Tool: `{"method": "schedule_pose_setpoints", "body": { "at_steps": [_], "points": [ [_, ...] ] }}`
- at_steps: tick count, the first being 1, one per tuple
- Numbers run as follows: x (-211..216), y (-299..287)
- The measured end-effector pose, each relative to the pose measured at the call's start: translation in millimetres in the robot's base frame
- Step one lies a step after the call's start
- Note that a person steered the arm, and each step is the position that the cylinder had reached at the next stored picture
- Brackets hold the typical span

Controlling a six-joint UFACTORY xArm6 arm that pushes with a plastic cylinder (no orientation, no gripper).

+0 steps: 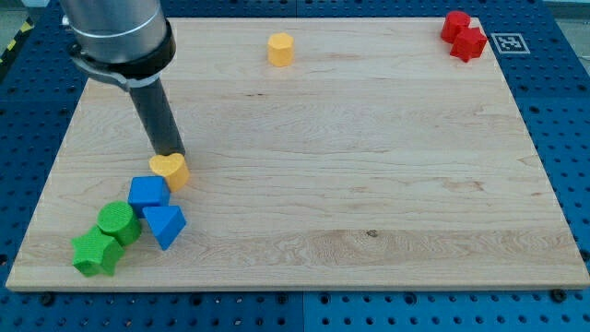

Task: Move the yellow hexagon closer to blue cube

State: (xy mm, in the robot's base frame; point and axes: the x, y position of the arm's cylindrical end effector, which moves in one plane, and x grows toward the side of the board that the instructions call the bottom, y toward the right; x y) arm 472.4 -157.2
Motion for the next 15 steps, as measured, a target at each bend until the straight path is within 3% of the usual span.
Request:
{"method": "schedule_pose_setpoints", "body": {
  "at_steps": [2, 6, 9, 10, 11, 13, 15],
  "points": [
    [8, 7],
    [-54, 34],
    [-246, 54],
    [-259, 118],
    [-237, 150],
    [-220, 131],
    [-155, 130]
  ]
}}
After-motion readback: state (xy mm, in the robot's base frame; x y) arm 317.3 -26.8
